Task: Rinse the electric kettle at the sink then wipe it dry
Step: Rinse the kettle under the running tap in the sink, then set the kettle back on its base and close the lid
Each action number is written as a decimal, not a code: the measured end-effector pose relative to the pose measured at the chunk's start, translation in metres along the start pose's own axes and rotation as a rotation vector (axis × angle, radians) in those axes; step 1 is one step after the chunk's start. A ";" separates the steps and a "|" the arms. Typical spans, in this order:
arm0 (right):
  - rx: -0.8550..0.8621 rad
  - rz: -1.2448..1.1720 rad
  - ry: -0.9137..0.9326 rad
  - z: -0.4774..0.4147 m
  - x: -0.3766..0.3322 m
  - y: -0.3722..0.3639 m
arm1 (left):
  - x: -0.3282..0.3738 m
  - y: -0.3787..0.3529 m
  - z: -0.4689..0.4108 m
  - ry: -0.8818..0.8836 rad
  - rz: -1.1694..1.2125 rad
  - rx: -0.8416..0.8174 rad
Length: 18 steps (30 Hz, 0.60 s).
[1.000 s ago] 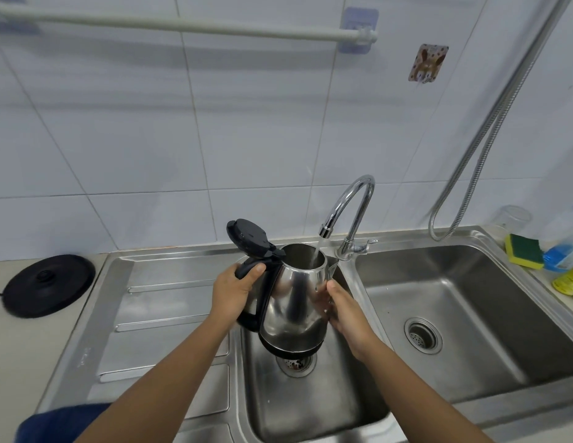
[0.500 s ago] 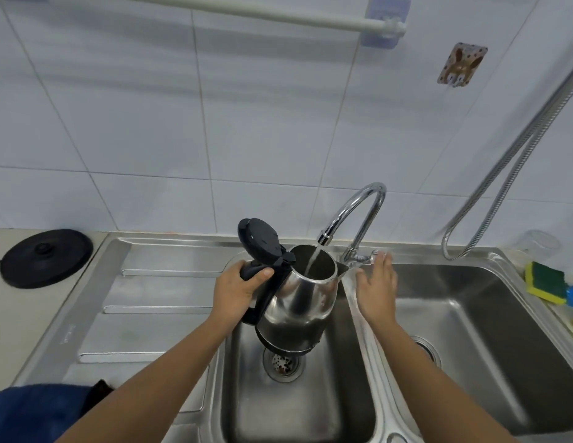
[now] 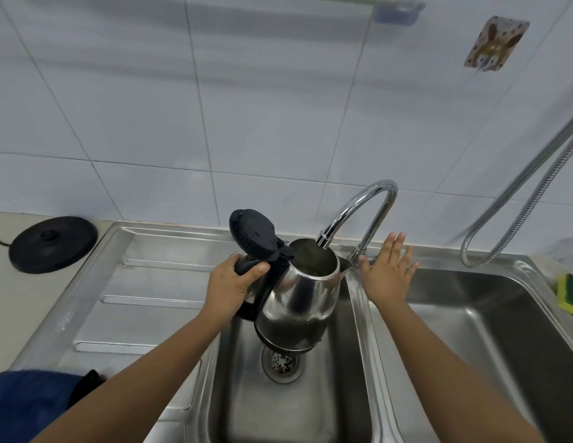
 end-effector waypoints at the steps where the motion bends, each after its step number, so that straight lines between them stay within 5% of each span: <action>1: -0.018 -0.097 -0.001 0.006 -0.001 0.002 | 0.001 0.002 0.002 -0.001 -0.004 -0.002; 3: -0.113 -0.344 0.026 0.027 -0.002 0.003 | 0.005 0.005 0.009 0.001 -0.004 -0.006; 9: -0.792 -1.202 -0.147 0.136 -0.010 -0.012 | 0.019 0.024 0.043 0.009 0.057 0.024; 18: -0.823 -1.168 0.034 0.216 -0.042 0.022 | 0.035 0.101 0.097 0.016 0.075 0.136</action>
Point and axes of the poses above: each hand's wrist, its own z-axis away from the middle knuckle, its own y-axis out of the back of the hand, x = y × z, the point moved 4 cm from there along -z, towards the middle knuckle, and after that the axes turned 8 degrees about -y, right-handed, at the moved point
